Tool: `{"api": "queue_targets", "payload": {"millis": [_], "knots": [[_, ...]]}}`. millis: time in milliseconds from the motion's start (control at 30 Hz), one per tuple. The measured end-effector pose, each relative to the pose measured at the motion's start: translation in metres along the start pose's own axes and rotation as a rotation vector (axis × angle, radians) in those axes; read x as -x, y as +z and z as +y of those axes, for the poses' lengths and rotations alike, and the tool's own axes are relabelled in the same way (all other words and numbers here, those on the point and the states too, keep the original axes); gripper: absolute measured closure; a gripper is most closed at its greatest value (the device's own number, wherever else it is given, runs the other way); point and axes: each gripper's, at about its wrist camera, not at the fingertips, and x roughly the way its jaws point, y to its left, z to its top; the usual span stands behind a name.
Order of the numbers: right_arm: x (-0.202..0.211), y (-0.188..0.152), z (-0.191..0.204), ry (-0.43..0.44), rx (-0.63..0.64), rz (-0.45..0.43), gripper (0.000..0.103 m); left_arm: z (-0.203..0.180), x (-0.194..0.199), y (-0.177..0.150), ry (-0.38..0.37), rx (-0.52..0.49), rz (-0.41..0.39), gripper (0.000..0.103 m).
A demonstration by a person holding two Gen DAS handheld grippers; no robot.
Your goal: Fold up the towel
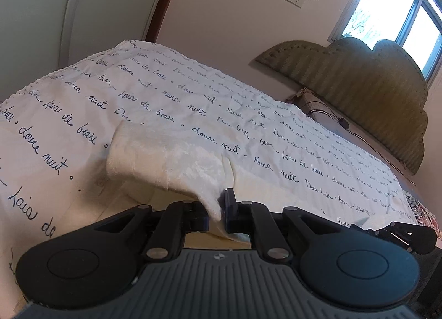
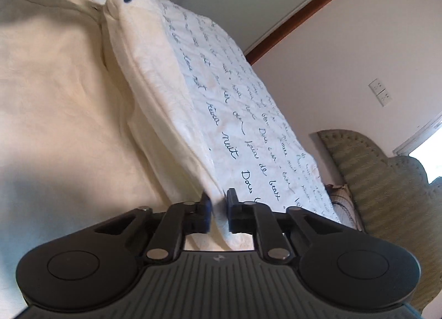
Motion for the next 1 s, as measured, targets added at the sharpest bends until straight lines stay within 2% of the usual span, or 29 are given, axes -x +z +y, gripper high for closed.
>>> {"api": "queue_targets", "payload": {"millis": [167,333,467,533,633,733,833,900,967,1000], "knots": [[0.063,-0.005,0.042,0.0,0.022,-0.033,0.095,0.012,0.032,-0.019,-0.011,-0.05,-0.003,0.092],[0.109,-0.007,0.087,0.066,0.016,-0.057,0.096,0.024,0.06,-0.046,0.009,-0.116,0.027,0.092],[0.108,-0.016,0.107,0.095,-0.018,-0.033,0.096,0.029,0.068,-0.065,0.01,-0.167,0.071,0.092],[0.104,-0.02,0.109,0.101,-0.058,-0.024,0.096,0.029,0.065,-0.076,0.044,-0.197,0.103,0.092],[0.109,-0.021,0.117,0.085,-0.079,-0.024,0.096,0.03,0.064,-0.087,0.074,-0.22,0.109,0.091],[0.107,-0.024,0.118,0.104,-0.133,-0.014,0.095,0.03,0.057,-0.094,0.099,-0.232,0.117,0.089],[0.101,-0.027,0.123,0.098,-0.178,0.002,0.094,0.029,0.053,-0.097,0.145,-0.25,0.124,0.077],[0.108,-0.027,0.128,0.072,-0.159,0.0,0.092,0.025,0.062,-0.097,0.176,-0.298,0.123,0.049],[0.127,-0.031,0.127,0.099,-0.177,-0.014,0.09,0.024,0.073,-0.098,0.243,-0.342,0.109,0.035],[0.135,-0.035,0.117,0.149,-0.226,-0.028,0.09,0.024,0.081,-0.098,0.272,-0.359,0.1,0.034]]}}
